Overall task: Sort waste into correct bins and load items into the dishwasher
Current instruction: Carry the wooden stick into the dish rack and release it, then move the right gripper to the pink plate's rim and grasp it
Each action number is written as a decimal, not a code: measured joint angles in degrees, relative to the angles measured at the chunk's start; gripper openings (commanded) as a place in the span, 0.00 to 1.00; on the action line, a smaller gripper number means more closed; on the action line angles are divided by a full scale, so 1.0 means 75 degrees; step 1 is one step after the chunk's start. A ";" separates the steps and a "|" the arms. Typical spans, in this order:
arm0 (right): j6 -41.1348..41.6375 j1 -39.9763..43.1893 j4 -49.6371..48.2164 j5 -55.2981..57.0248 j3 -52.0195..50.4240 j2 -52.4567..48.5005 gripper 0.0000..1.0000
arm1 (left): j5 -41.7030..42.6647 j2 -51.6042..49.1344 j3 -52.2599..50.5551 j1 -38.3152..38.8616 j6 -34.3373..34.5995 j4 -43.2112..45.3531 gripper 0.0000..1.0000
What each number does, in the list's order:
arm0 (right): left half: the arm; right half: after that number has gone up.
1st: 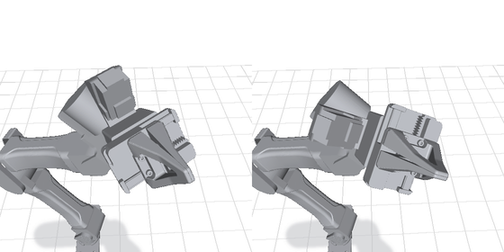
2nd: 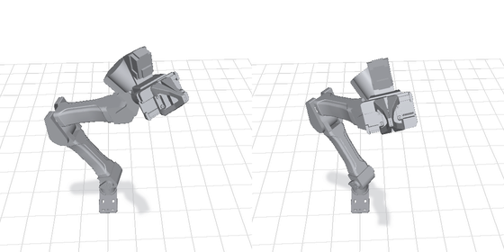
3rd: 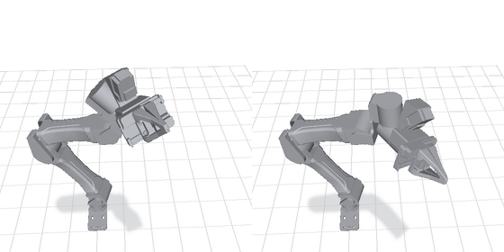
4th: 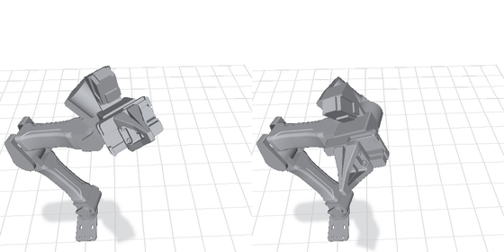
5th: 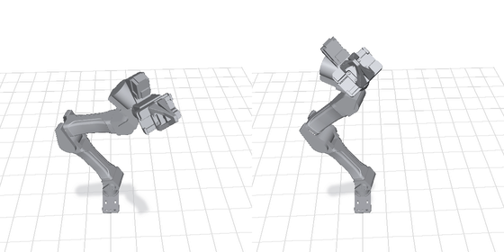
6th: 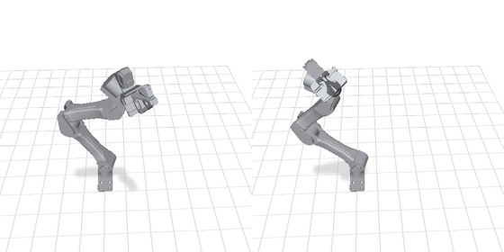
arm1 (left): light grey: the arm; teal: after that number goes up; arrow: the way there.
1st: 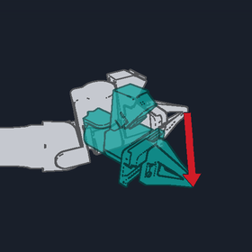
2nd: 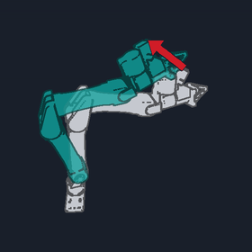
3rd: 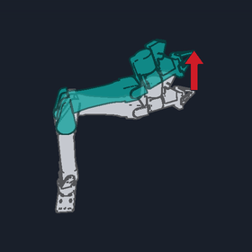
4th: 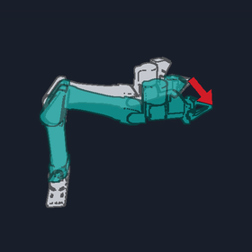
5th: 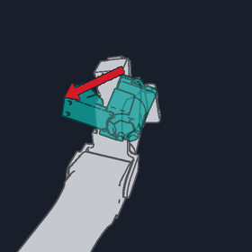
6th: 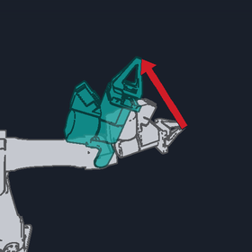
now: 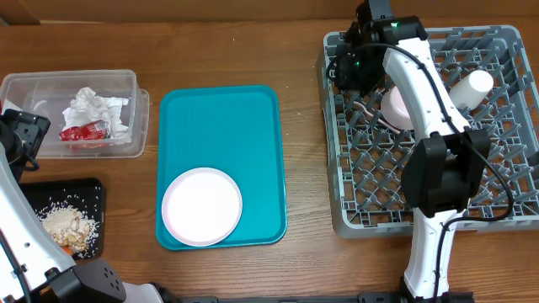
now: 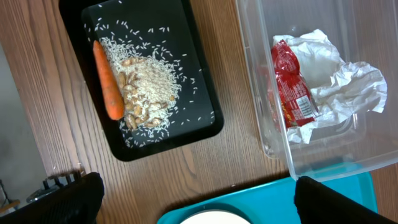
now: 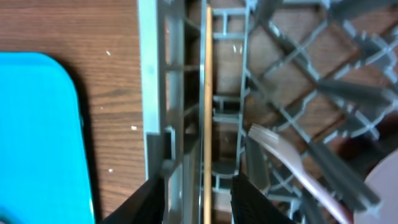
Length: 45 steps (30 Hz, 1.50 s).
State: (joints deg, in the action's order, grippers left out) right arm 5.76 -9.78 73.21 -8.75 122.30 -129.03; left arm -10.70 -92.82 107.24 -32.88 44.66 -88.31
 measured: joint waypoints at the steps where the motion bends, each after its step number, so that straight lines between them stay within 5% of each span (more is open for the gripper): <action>1: 0.0119 -0.0015 0.0058 -0.0006 0.0000 0.0047 0.53 | 0.0000 0.0000 0.0000 0.0000 0.0000 0.0009 1.00; 3: 0.0289 -0.0152 0.0143 -0.0283 0.0000 0.0495 0.81 | 0.0000 0.0000 0.0000 0.0000 0.0000 0.0006 1.00; 6: 0.0291 -0.0525 0.0207 -0.0833 0.0000 0.1265 1.00 | 0.0000 0.0000 0.0000 0.0000 0.0000 0.0006 1.00; 13: 0.0210 -0.2611 0.0495 -0.1606 -0.0093 0.2025 1.00 | 0.0000 0.0000 0.0000 0.0000 0.0000 0.0003 1.00; 21: 0.0490 -0.4599 -0.1364 -0.1352 -0.2809 0.0970 1.00 | 0.0000 0.0000 0.0000 0.0000 0.0000 0.0009 1.00; 26: 0.1195 -0.4666 -0.1912 -0.1303 -0.3582 0.0906 0.68 | 0.0000 0.0000 0.0000 0.0000 0.0000 0.0006 1.00; 34: 0.1749 -0.5021 -0.2480 -0.1256 -0.4226 0.0723 0.58 | 0.0000 0.0000 0.0000 0.0000 0.0000 0.0003 1.00; 43: 0.2503 -0.5339 -0.2655 -0.0997 -0.4234 0.0647 0.04 | 0.0000 0.0000 0.0000 0.0000 0.0000 0.0006 1.00; 45: 0.2681 -0.5342 -0.2658 -0.0915 -0.4234 0.0638 0.04 | 0.0000 0.0000 0.0000 0.0000 0.0000 0.0003 1.00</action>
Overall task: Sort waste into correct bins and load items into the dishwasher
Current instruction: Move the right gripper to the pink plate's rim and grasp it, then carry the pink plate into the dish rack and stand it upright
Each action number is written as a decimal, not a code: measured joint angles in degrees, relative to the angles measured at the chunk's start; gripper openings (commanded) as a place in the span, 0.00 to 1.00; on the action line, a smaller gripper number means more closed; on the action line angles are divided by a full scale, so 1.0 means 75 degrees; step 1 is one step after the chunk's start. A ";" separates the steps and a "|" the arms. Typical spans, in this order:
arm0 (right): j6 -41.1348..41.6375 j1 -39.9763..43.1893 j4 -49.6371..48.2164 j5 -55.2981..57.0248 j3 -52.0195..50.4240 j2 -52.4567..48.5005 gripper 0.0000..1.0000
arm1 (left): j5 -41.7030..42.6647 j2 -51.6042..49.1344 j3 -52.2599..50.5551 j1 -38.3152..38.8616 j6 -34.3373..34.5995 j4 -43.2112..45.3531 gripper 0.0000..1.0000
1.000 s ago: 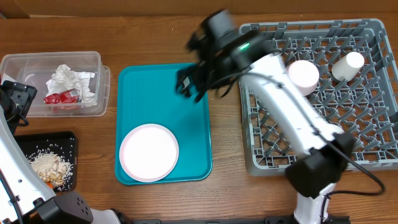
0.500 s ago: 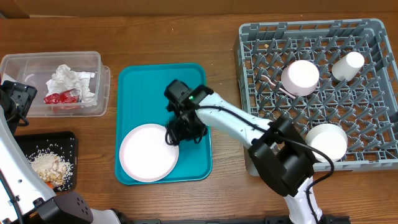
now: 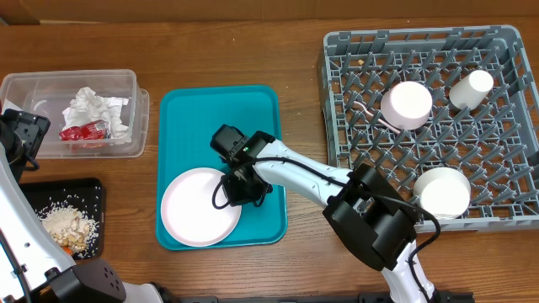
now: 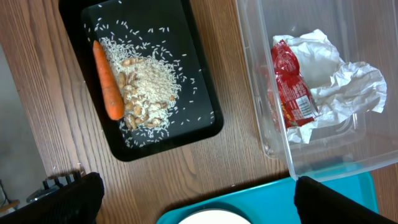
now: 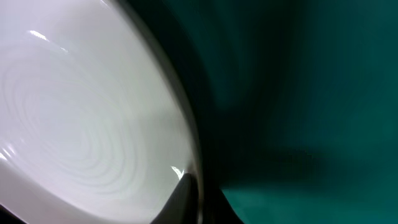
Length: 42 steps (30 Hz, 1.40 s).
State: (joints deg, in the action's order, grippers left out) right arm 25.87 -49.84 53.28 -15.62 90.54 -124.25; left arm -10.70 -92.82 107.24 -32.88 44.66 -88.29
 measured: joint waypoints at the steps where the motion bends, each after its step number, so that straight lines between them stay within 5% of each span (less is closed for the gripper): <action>1: 0.0015 0.0050 0.0131 0.0000 0.0026 0.0000 0.04 | 0.0000 0.0000 0.0000 0.0000 0.0000 0.0003 1.00; 7: -0.0070 0.0551 0.1521 -0.0055 0.0860 -0.0035 0.04 | -0.0003 0.0000 0.0000 0.0000 0.0000 0.0003 1.00; 13: -0.0781 0.1906 0.3468 0.0096 0.3372 0.0152 0.04 | 0.0000 0.0000 0.0000 0.0000 0.0000 0.0000 1.00; 19: -0.1026 0.4150 0.4721 0.2978 0.5552 0.1102 0.04 | 0.0000 0.0000 0.0000 0.0000 0.0000 0.0003 1.00; 26: -0.1055 0.5995 0.4062 0.5345 0.5386 0.1239 0.04 | 0.0000 0.0000 0.0000 0.0000 0.0000 0.0000 1.00; 33: -0.1078 0.5992 0.2806 0.6575 0.4089 0.1026 0.04 | 0.0000 0.0000 0.0000 0.0000 0.0000 0.0000 1.00; 42: -0.0705 0.5884 0.2736 0.7090 0.3620 0.1008 0.04 | 0.0000 0.0000 0.0000 0.0000 0.0000 0.0003 1.00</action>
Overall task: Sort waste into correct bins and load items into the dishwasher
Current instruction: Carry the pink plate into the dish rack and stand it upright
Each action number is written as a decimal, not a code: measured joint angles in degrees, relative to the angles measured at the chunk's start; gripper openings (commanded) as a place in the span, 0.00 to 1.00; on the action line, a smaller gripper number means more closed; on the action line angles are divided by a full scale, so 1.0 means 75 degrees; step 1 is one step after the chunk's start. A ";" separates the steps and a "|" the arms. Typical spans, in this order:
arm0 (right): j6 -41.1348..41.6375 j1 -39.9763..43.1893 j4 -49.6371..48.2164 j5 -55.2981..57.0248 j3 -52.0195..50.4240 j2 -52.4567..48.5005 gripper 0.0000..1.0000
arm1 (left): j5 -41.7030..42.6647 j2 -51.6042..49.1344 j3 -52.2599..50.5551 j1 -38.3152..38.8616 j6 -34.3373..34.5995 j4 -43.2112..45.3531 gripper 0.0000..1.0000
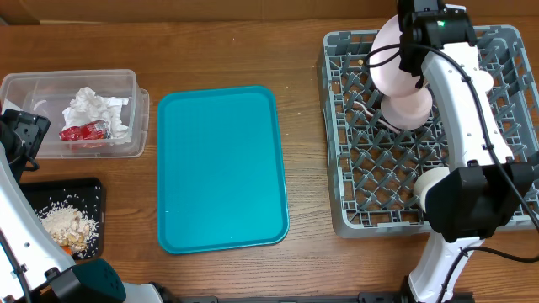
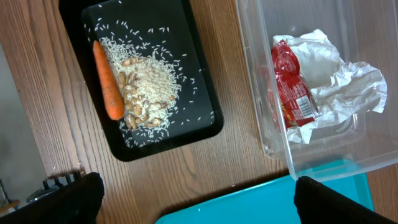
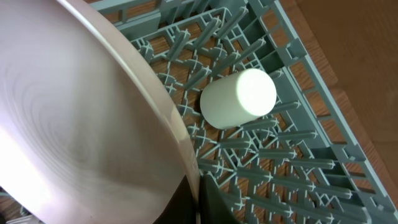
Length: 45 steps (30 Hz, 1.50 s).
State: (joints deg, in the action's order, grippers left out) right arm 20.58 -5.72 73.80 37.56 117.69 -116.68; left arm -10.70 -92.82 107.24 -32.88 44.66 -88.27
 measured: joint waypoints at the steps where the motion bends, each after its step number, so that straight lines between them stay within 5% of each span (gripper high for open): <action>1: 0.0058 -0.0102 0.0012 -0.0003 0.0000 0.0000 0.04 | 0.0000 0.0000 0.0000 0.0000 0.0000 -0.0003 1.00; 9: 0.0134 -0.0924 -0.0044 0.0300 -0.0111 0.0000 0.04 | 0.0000 0.0000 0.0000 0.0000 0.0000 -0.0003 1.00; 30: 0.0221 -0.0866 -0.0154 0.0933 -0.0268 -0.0119 0.05 | 0.0000 0.0000 0.0000 0.0000 0.0000 -0.0003 1.00; 32: 0.0248 -0.0909 -0.0090 0.0863 -0.0268 -0.0224 0.15 | 0.0000 0.0000 0.0000 0.0000 0.0000 0.0000 1.00; 34: 0.0236 -0.1037 -0.0052 0.0644 -0.0268 -0.0312 0.74 | 0.0000 0.0000 0.0000 0.0000 0.0000 -0.0003 1.00; 45: 0.0251 -0.1288 0.0906 -0.2547 0.0574 -0.0032 0.80 | 0.0000 0.0000 0.0000 0.0000 0.0000 -0.0003 1.00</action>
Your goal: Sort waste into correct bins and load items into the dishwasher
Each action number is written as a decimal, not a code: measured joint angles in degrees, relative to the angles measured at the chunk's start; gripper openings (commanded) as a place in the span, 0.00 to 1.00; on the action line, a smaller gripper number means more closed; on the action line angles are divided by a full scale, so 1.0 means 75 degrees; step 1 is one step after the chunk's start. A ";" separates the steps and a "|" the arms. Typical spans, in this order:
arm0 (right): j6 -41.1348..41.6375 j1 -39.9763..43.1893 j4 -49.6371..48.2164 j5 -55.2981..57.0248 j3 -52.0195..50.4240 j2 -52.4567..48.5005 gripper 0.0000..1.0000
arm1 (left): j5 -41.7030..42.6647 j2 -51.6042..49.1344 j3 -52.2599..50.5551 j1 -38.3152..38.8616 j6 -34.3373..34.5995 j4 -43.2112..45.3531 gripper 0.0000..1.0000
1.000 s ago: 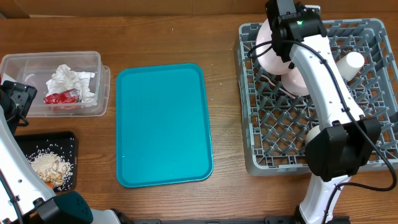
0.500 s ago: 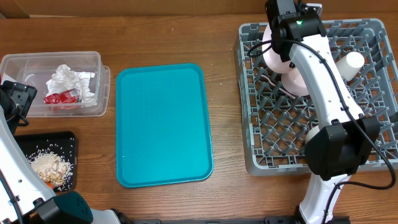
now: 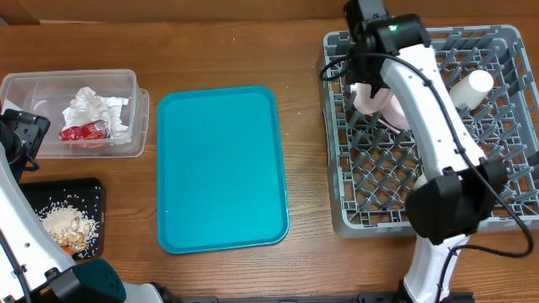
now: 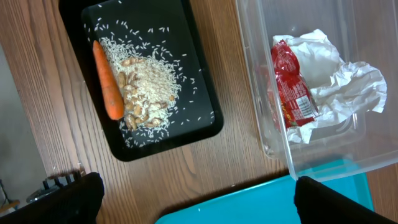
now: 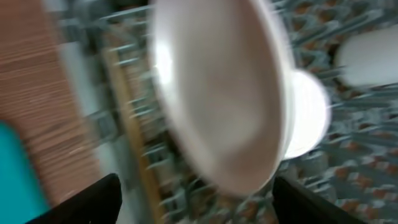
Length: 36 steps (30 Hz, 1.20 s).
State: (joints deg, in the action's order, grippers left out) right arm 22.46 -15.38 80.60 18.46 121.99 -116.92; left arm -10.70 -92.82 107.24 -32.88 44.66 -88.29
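Observation:
A white plate (image 5: 217,93) stands on edge in the grey dish rack (image 3: 505,181), at its back left, next to an upturned white cup (image 5: 308,121). The overhead view shows the plate (image 3: 368,97) just beneath my right arm. My right gripper (image 5: 196,186) is open, its fingers wide on either side of the plate and off it; this view is blurred. My left gripper (image 4: 199,199) hangs open over the table's left edge, between the black tray (image 4: 199,93) and the clear bin (image 4: 261,124). The teal tray (image 3: 221,168) lies bare.
The clear bin (image 3: 139,118) holds crumpled paper (image 3: 97,105) and a red wrapper (image 3: 82,131). A carrot (image 4: 107,81) and rice (image 4: 152,87) lie on the black tray. In the rack are another white cup (image 3: 476,84) and a bowl (image 3: 424,181), half hidden by my arm.
My right gripper held the plate up over the rack's back. Now the plate stands on edge in the rack's back left and the gripper is open around it. Left arm unmoved.
The plate first lay on the teal tray while my right gripper was at the rack's back left corner. Then the gripper was down at the plate's rim on the tray. Later the tray was bare and the plate was held over the rack; now it stands released there.

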 measured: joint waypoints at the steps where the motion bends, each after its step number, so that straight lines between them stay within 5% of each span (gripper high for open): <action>1: 0.0003 0.0006 0.0026 -0.0516 0.0052 0.0192 0.80 | 0.0000 0.0000 0.0000 0.0000 0.0000 0.0000 1.00; 7: -0.0003 0.0038 0.0618 -0.2372 0.0309 0.2162 0.80 | 0.0000 0.0000 0.0000 0.0000 0.0000 -0.0003 1.00; 15: -0.0003 -0.0082 0.2183 -0.2328 0.0067 0.3984 0.80 | 0.0000 0.0000 0.0000 0.0000 0.0000 0.0003 1.00; 17: 0.0003 -0.0134 0.2174 -0.2291 -0.0577 0.4409 0.80 | 0.0000 0.0000 0.0000 0.0000 0.0000 0.0003 1.00; 18: 0.0047 -0.0169 0.2142 -0.2224 -0.1093 0.4712 1.00 | 0.0000 0.0000 0.0000 0.0000 0.0000 0.0003 1.00; 25: 0.0691 -0.0178 0.1040 -0.1784 -0.4978 0.6959 1.00 | 0.0000 -0.0006 -0.0003 0.0000 0.0000 -0.0006 1.00; 36: 0.0804 -0.0178 0.0988 -0.2046 -0.6184 0.6330 1.00 | 0.0000 -0.0009 -0.0003 0.0000 0.0000 0.0003 1.00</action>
State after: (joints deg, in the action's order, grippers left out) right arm 28.49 -16.71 88.01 3.11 75.61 -69.45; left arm -10.70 -92.88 107.22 -32.88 44.66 -88.27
